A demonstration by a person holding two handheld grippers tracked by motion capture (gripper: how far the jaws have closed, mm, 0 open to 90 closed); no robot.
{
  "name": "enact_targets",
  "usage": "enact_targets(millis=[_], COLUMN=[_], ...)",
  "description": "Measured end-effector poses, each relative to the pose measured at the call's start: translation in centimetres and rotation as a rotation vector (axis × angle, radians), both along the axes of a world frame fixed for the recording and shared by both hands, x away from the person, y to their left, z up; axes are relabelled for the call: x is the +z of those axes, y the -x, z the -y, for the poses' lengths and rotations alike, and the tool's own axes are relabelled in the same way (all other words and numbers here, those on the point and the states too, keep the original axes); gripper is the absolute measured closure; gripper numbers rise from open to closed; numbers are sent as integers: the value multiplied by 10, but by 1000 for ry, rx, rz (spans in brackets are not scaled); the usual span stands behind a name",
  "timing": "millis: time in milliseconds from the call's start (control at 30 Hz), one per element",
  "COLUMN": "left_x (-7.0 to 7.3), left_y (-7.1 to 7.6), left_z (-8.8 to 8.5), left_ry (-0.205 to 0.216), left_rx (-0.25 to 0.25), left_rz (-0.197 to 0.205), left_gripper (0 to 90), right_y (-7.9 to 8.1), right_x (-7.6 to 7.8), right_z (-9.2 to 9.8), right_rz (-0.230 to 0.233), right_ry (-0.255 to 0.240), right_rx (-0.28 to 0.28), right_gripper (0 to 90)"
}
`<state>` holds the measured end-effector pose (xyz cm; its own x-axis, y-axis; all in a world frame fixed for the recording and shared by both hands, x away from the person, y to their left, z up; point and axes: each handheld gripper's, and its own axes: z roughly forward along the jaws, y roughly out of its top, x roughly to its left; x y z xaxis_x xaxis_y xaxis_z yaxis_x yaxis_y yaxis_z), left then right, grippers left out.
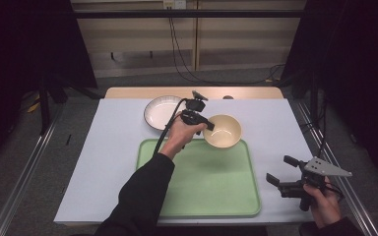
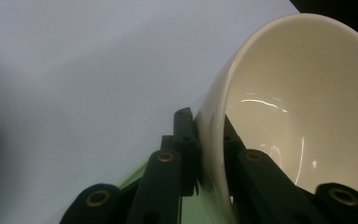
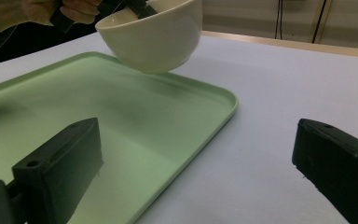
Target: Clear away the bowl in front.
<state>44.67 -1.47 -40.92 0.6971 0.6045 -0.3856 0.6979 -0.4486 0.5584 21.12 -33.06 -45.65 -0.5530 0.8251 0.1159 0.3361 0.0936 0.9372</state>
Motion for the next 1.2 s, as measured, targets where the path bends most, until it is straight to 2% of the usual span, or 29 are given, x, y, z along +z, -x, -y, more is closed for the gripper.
enact_targets(millis=[100,300,433,467,500,533,633,700,800,933,1000,1100,1133,1200], left_x=[0,-2,-5,-7,-11,-13,-17,-22,-25,-30,-33,-36,-39,-42], left_y=[1,-1,-1,-1,-3,-2,-3,-3,-2,0,2,3,3,4], left_z=[7,18,25,28,29,32,35,38,40,44,47,50,52,53], left_ry=[-12,-2,-11,-1,-12,0,-26,-29,-38,-50,-38,-78,-68,-74], left_rx=[0,-31,-27,-12,-18,2,4,11,17,-15,0,-14,-16,-14], left_rz=[2,-7,-23,-26,-30,-42,-39,-51,-49,-62,-67,-68,-67,-71], left_gripper=[839,839,839,839,839,839,839,839,839,839,839,838,838,838], right_y=[0,0,0,0,0,0,0,0,0,0,0,0,0,0], right_x=[0,0,0,0,0,0,0,0,0,0,0,0,0,0], right_z=[0,0,0,0,0,0,0,0,1,1,1,1,1,1], right_rz=[1,-4,-2,1,1,1,1,3,5,6,3,4,4,6], right_ry=[1,-1,-3,-2,1,0,0,-5,-2,2,0,3,3,4], right_rx=[0,-1,3,3,0,0,0,4,1,-1,-1,0,-1,-1], right_gripper=[10,10,10,10,10,10,10,10,10,10,10,10,10,11])
